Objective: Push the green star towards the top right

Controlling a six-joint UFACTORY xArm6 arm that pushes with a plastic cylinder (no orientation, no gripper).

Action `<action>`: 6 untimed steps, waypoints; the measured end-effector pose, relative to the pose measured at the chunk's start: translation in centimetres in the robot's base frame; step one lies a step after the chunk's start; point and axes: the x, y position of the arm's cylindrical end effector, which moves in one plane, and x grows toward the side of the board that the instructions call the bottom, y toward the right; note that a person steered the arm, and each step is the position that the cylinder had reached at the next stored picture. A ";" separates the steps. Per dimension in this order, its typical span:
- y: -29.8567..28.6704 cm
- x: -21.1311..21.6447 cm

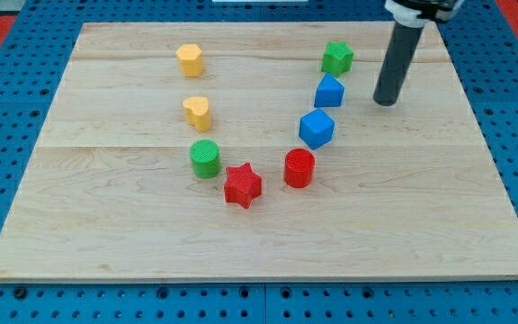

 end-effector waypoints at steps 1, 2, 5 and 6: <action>-1.0 -1.6; -2.9 -2.1; -8.1 -5.8; -8.5 -6.3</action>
